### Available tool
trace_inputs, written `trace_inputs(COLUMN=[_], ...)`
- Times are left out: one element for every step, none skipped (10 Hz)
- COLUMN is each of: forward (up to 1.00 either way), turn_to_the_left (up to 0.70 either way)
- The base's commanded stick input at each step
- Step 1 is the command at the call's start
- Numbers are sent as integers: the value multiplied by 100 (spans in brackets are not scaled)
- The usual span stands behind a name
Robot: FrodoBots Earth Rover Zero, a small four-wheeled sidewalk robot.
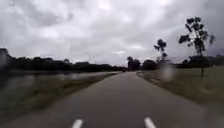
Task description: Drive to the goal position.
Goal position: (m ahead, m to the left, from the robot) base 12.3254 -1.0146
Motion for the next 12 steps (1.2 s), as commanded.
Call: trace_inputs(forward=[84,84,84,84,84,84,84,84,84,84,84,84], turn_to_the_left=[3,3,3,3,-1,-23,-33,-18,-1,3,1,-24])
